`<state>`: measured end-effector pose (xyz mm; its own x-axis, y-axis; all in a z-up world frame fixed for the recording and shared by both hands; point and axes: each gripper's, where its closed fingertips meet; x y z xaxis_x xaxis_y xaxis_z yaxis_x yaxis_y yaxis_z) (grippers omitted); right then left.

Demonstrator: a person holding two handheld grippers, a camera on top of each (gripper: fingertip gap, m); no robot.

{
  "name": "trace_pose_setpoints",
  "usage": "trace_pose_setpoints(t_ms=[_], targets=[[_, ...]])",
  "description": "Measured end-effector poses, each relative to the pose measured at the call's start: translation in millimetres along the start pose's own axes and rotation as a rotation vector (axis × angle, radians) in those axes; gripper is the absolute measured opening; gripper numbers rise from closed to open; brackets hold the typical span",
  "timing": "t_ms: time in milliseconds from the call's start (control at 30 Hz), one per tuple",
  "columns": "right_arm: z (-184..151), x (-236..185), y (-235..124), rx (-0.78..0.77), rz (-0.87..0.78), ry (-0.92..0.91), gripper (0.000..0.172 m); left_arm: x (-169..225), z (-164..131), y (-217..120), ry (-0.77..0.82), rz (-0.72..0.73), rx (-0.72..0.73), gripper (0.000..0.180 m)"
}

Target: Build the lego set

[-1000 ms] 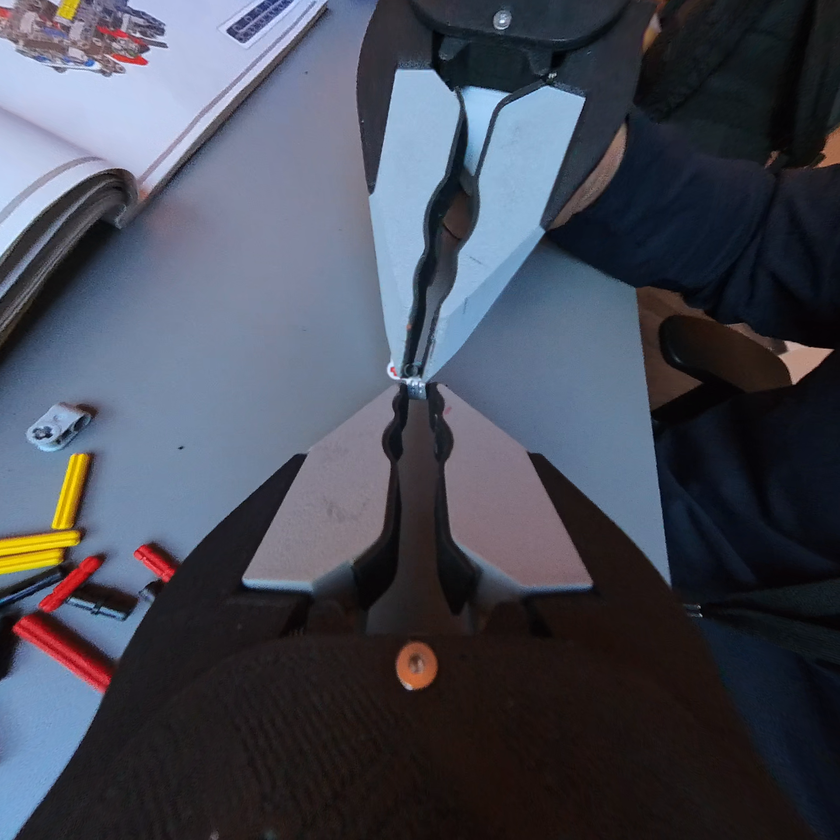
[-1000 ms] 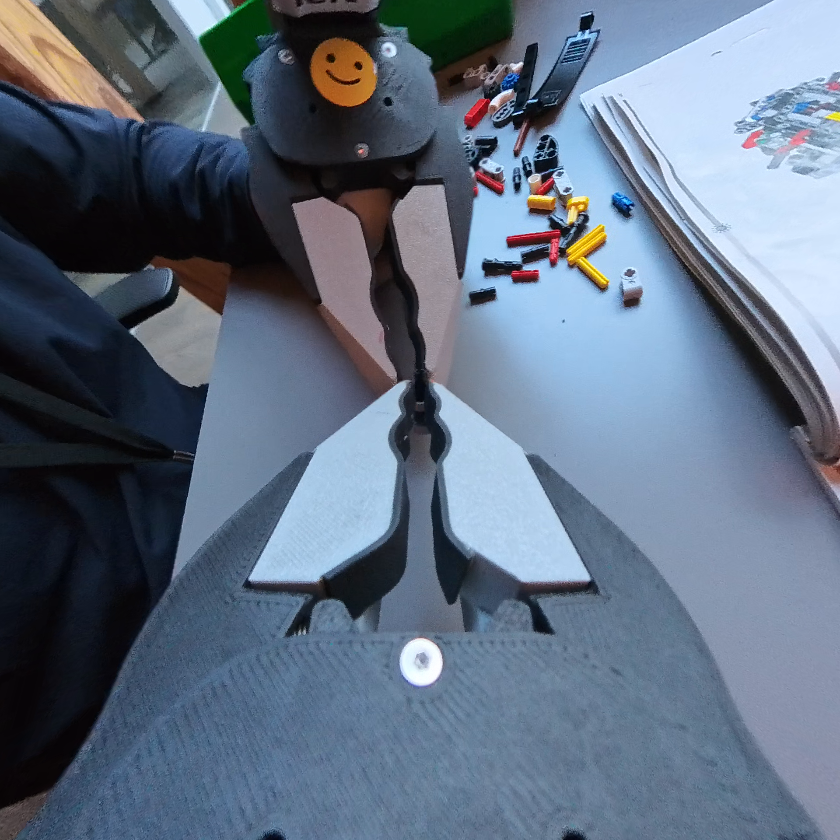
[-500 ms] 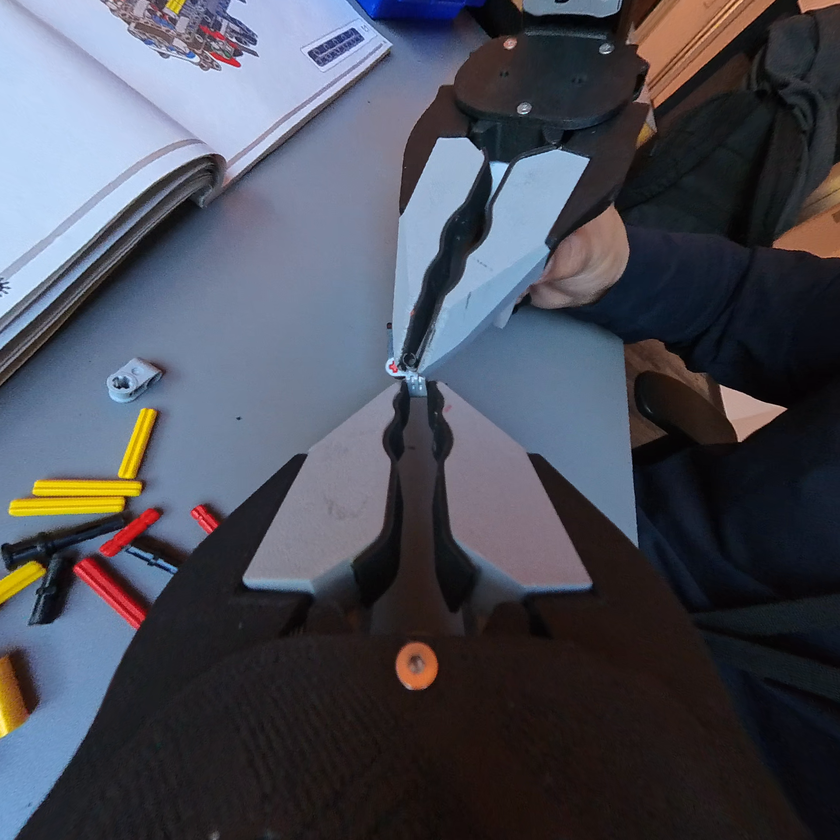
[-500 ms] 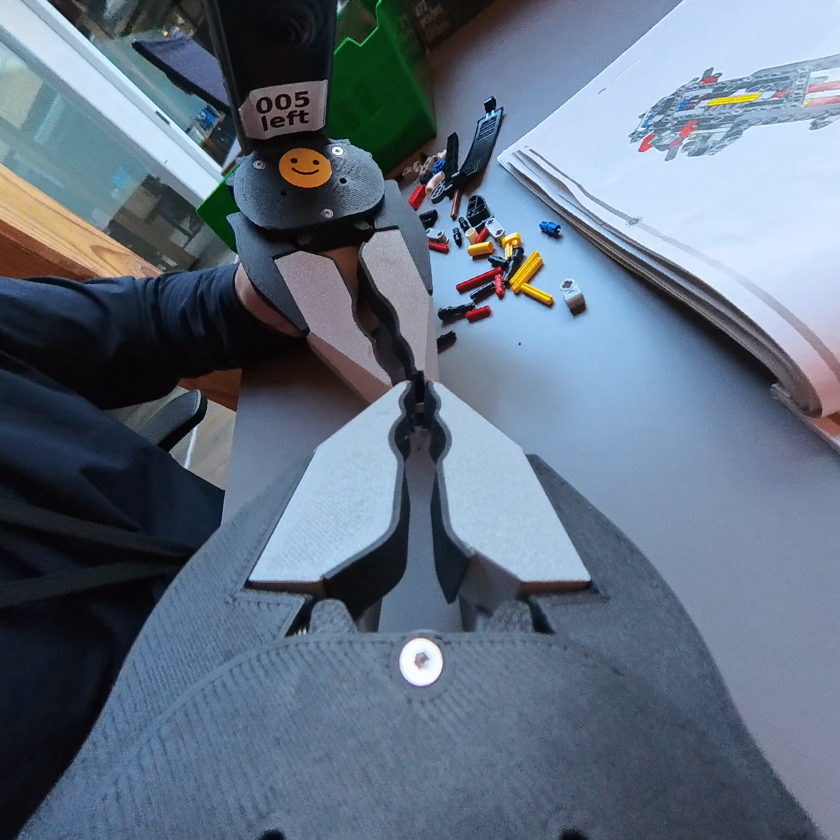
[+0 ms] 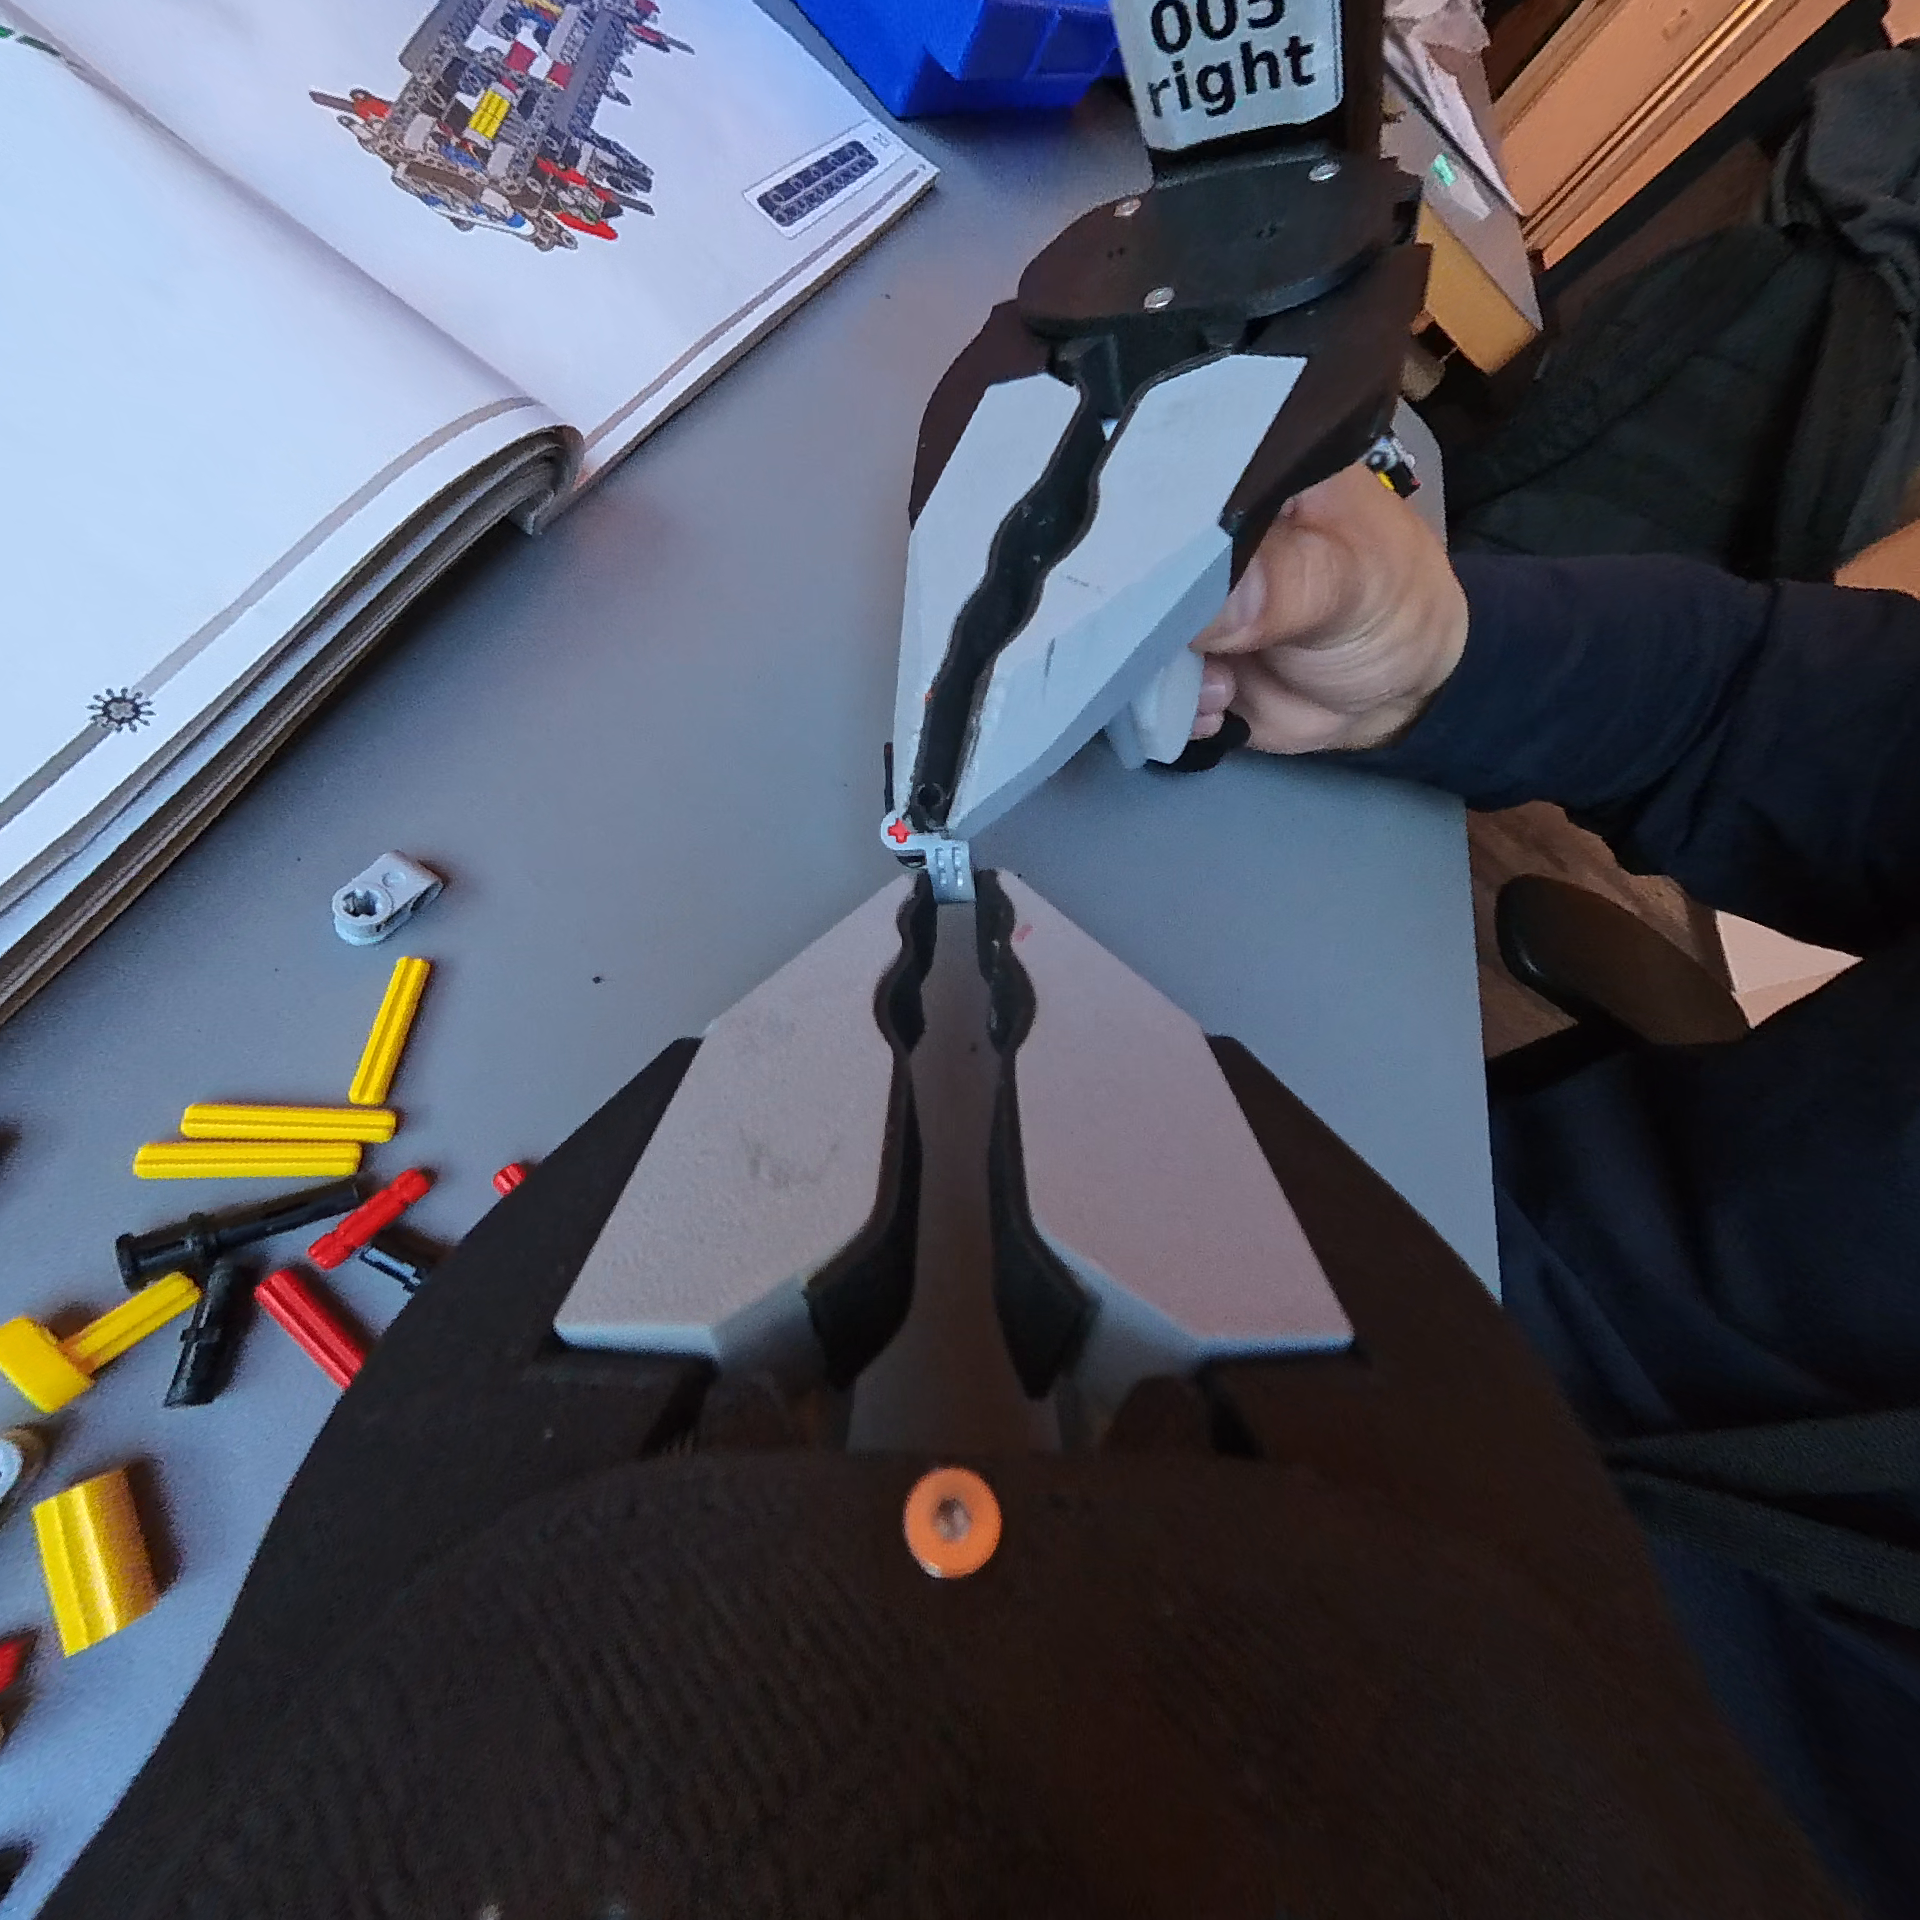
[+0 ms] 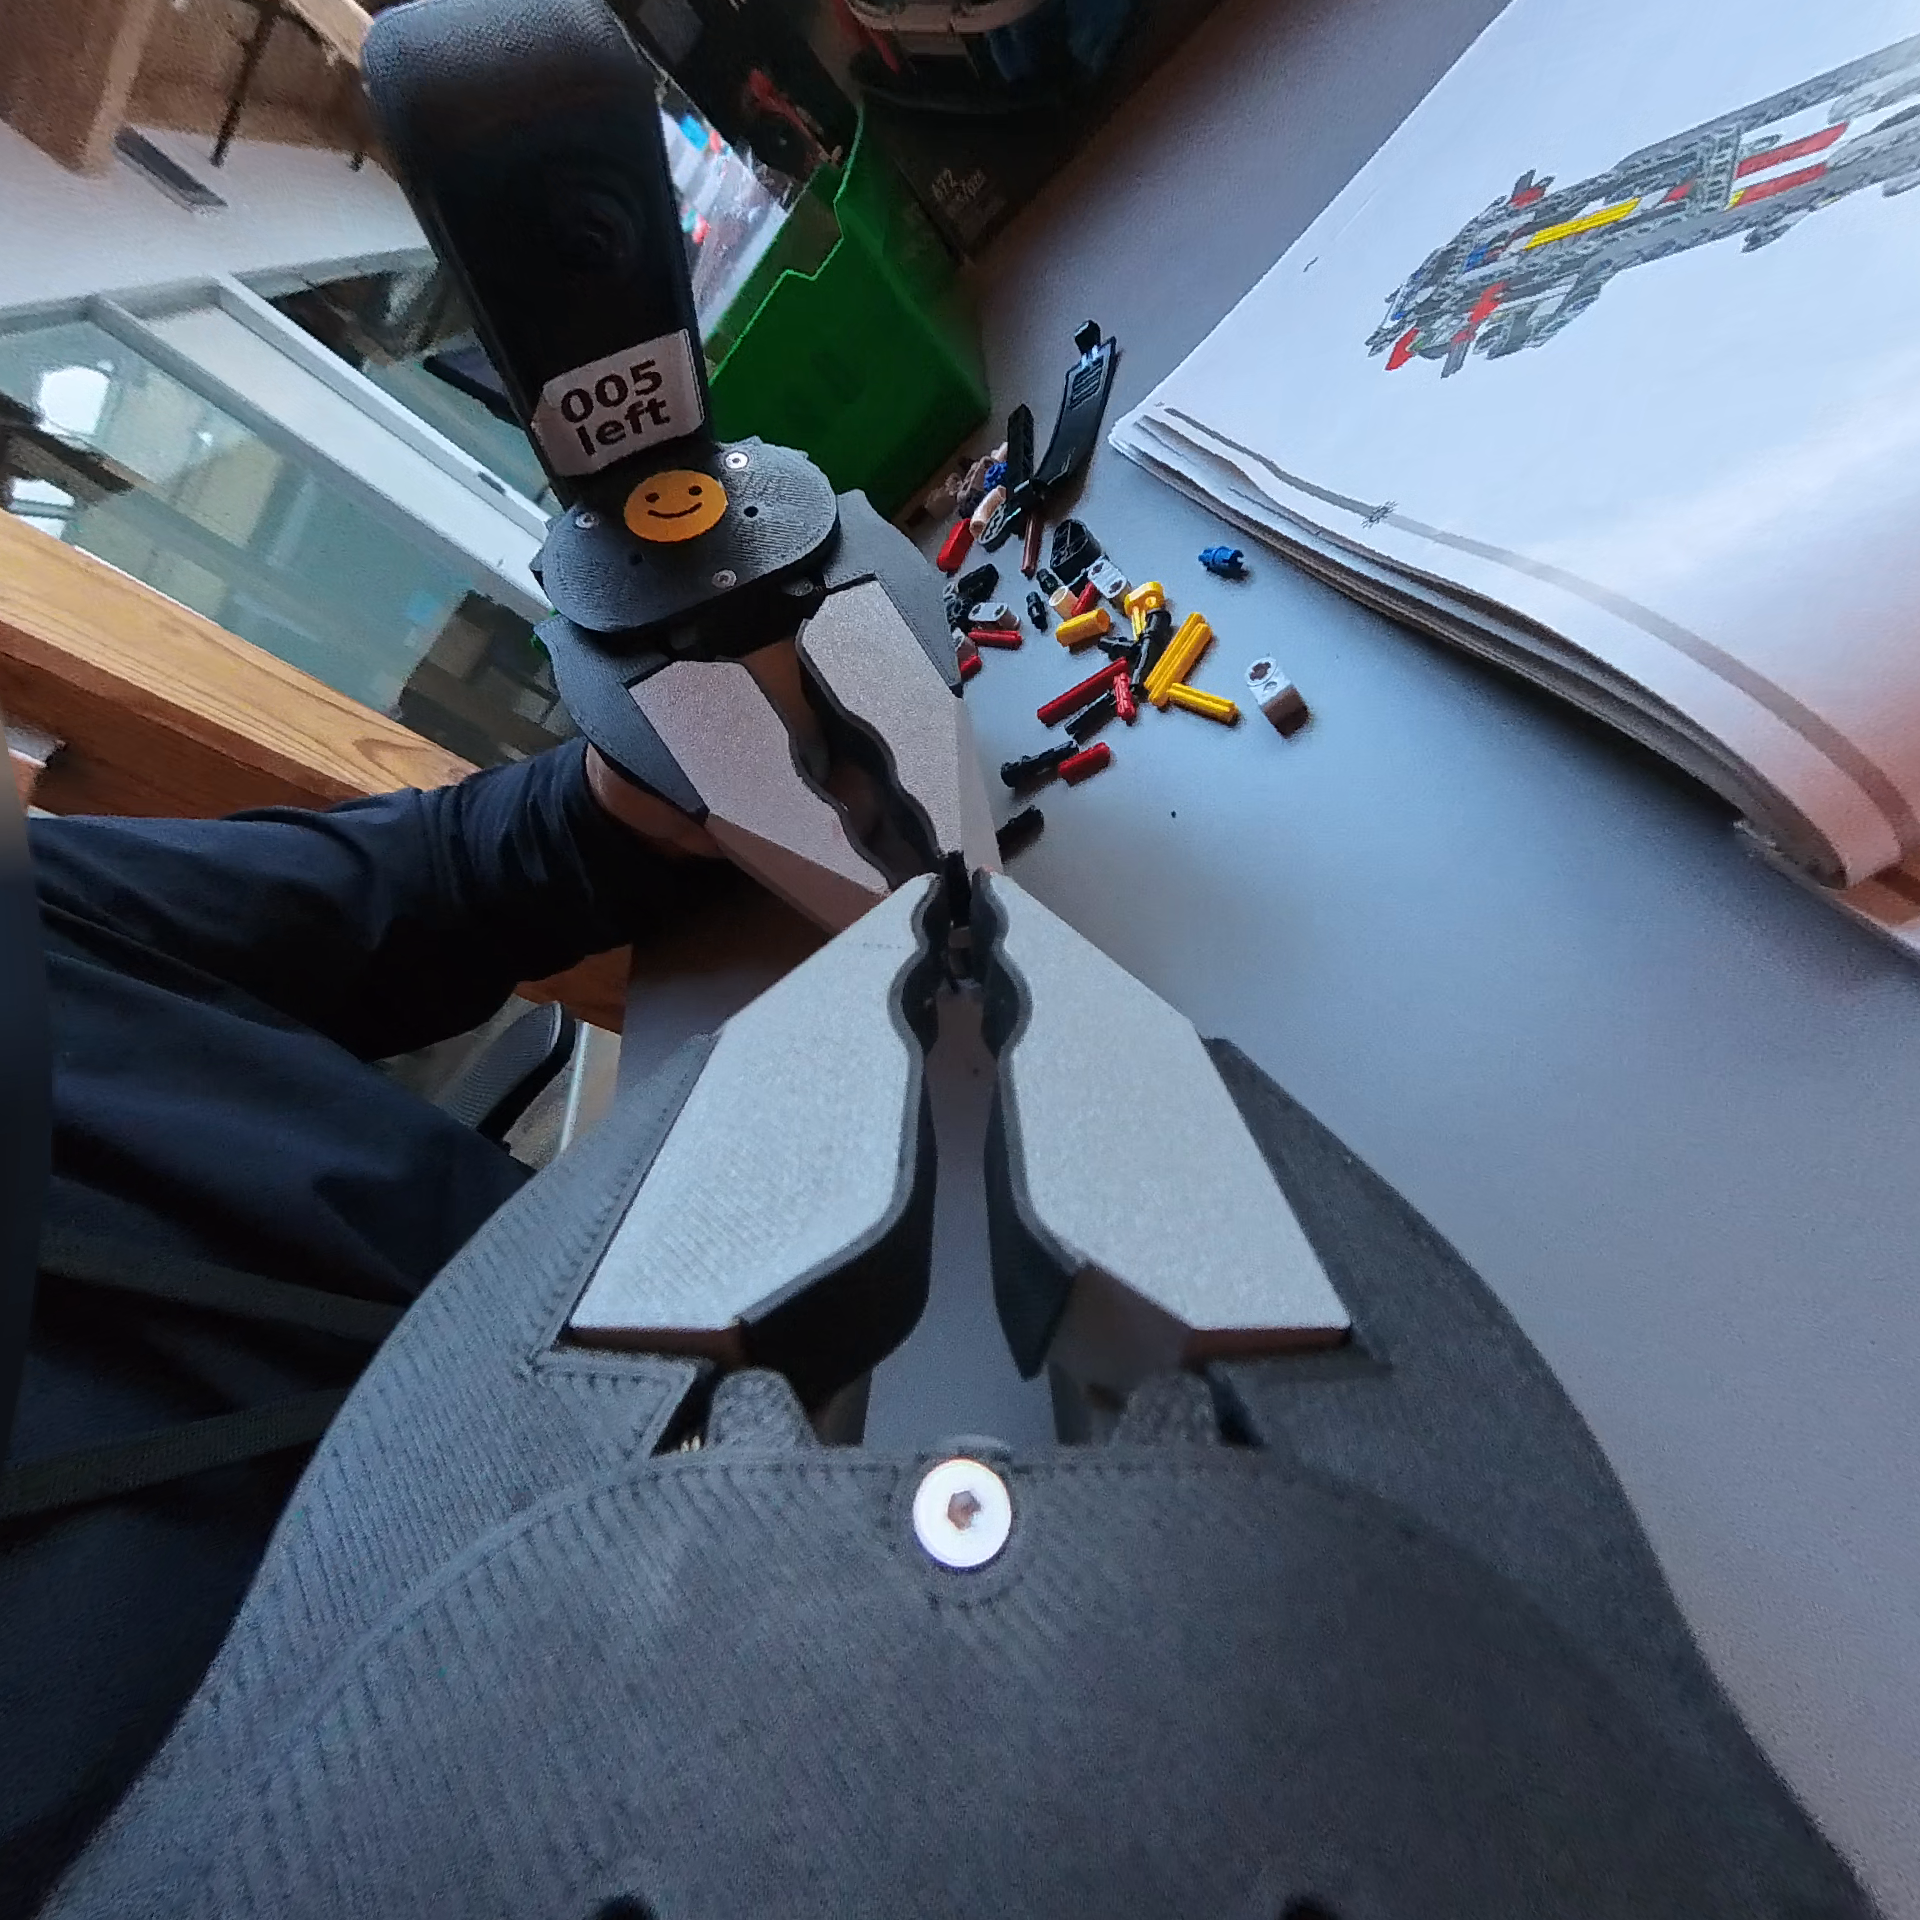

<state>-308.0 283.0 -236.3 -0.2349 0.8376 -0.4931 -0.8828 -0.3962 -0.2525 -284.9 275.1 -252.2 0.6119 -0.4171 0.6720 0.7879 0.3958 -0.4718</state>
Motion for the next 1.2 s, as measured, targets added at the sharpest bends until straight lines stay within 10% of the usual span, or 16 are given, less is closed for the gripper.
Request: trace_pose_setpoints(t_ms=[1200], targets=[[2.3,4.6,-0.8,0.034,-0.006,0.055,0.000,-2.9,2.2,3.7,-0.011,0.006,0.007,0.006]])
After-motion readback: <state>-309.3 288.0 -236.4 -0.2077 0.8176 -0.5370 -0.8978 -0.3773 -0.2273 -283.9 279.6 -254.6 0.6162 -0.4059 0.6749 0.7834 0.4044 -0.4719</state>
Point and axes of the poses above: each gripper's, where its closed fingertips meet, y out along the fingers, z out of its top, x = y × z across the jaws, and after that the axes turned 15 degrees about -y, right-handed
